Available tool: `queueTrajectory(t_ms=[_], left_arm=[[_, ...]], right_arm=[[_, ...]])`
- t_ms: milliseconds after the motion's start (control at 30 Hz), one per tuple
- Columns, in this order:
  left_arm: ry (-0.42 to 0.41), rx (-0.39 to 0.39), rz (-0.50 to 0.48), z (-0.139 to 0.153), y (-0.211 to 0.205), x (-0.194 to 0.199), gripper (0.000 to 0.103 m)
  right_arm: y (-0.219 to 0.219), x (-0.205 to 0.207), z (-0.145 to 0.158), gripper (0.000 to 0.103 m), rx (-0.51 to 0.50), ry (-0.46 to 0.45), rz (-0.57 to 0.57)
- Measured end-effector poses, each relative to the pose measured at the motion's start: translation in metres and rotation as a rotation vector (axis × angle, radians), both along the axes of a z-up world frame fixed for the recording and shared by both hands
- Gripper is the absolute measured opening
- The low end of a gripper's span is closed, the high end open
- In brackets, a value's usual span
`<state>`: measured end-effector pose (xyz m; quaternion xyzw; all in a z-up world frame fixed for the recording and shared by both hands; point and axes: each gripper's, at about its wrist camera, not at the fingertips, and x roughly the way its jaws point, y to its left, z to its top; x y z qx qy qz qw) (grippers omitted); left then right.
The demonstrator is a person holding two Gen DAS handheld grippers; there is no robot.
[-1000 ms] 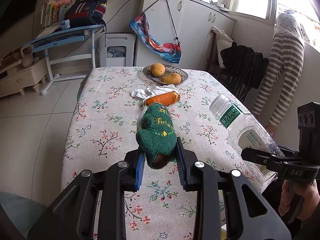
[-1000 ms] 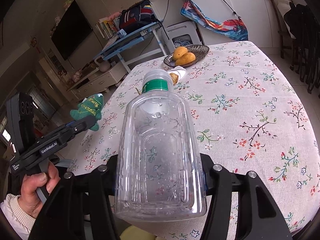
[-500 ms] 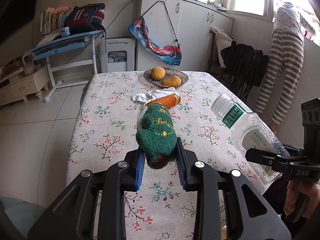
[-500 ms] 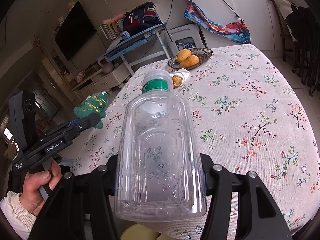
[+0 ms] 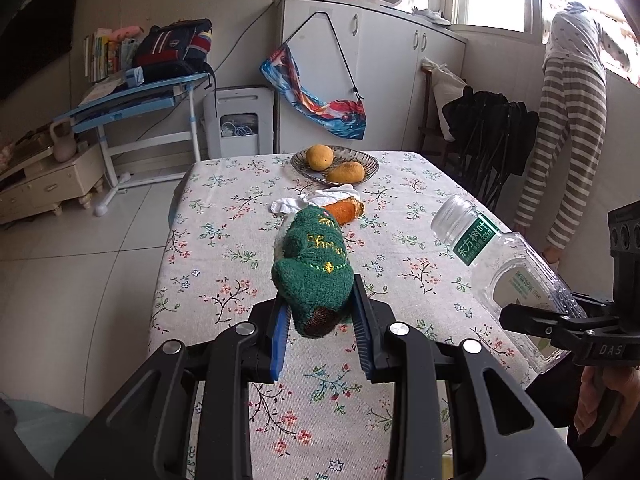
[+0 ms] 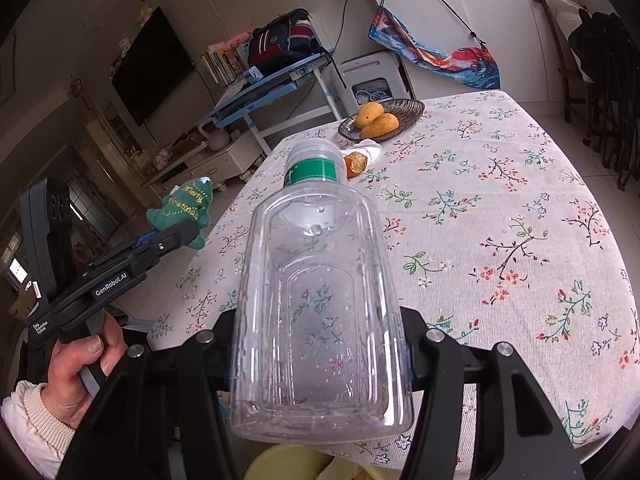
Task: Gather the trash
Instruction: 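Carry the green plush toy and clear bottle toward the yellow bucket with both tools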
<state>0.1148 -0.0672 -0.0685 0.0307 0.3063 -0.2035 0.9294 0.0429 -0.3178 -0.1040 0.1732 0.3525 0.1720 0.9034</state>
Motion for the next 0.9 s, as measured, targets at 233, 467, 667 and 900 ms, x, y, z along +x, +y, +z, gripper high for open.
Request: queueTrajectory(t_ms=[233, 467, 667, 900], left_arm=[[-0.017, 0.006, 0.005, 0.004, 0.003, -0.012, 0.028], [-0.032, 0.007, 0.012, 0.008, 0.007, -0.025, 0.028], [-0.035, 0.0, 0.015, 0.009, 0.01, -0.035, 0.028], [-0.039, -0.001, 0.011, 0.01, 0.011, -0.047, 0.028]], right_arm=[[0.0, -0.007, 0.002, 0.056, 0.014, -0.008, -0.002], [-0.002, -0.013, 0.004, 0.055, 0.037, -0.017, -0.007], [-0.004, -0.018, 0.005, 0.056, 0.055, -0.027, -0.012], [-0.004, -0.026, 0.006, 0.056, 0.076, -0.029, -0.009]])
